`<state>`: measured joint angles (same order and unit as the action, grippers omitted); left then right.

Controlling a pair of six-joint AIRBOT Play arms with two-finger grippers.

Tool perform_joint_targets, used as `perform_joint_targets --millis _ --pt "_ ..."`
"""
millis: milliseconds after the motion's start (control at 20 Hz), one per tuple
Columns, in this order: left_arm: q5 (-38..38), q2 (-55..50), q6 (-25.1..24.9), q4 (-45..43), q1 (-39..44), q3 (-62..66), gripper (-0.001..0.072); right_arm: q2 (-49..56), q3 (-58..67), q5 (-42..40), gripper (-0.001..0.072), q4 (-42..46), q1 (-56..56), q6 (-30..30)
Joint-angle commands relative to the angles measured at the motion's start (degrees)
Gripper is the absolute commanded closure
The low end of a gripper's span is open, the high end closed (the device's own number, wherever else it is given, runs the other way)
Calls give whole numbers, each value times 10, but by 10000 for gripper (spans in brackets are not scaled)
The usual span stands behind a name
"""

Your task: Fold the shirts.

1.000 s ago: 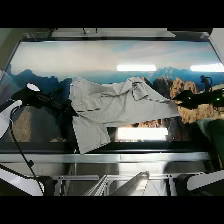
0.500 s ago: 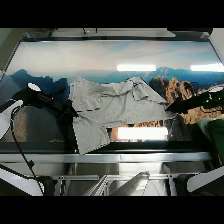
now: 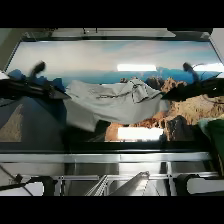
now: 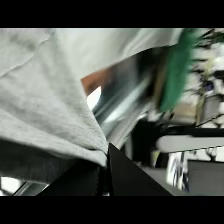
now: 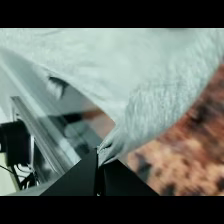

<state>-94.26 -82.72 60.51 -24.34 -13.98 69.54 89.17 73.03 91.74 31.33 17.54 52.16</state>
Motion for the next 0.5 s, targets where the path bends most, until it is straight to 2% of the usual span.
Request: perform_joint_targets --millis 0,100,150,300,350,450 --pt "-88 181 -70 301 -100 5 683 -199 6 19 696 -151 12 -14" --pt "-116 285 -71 418 -207 54 682 -332 34 -13 695 -218 51 -15" --pt "-99 331 -71 443 -280 93 681 -397 56 -61 695 -219 78 -25" --pt "-29 402 -63 429 -473 184 679 -546 79 -264 695 -184 123 -33" --pt "-8 403 -44 429 -493 198 678 -580 79 -319 695 -165 128 -33" --pt "5 368 -36 413 -462 212 679 -603 79 -367 696 -100 127 -9"
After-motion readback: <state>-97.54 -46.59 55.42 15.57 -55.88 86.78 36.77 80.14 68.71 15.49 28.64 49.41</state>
